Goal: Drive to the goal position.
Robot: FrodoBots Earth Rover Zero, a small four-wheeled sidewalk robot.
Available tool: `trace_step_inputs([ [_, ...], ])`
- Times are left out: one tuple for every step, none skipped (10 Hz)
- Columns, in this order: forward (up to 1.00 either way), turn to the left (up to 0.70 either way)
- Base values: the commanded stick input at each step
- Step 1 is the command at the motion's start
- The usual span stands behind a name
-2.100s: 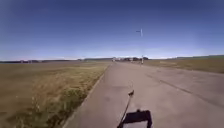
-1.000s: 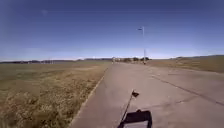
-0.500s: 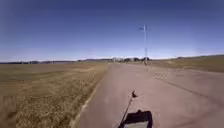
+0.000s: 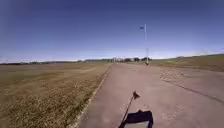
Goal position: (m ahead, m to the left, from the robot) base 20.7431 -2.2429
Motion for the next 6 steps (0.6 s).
trace_step_inputs([
  [1.00,0.00],
  [1.00,0.00],
  [1.00,0.00],
  [1.00,-0.16],
  [1.00,-0.34],
  [1.00,-0.10],
])
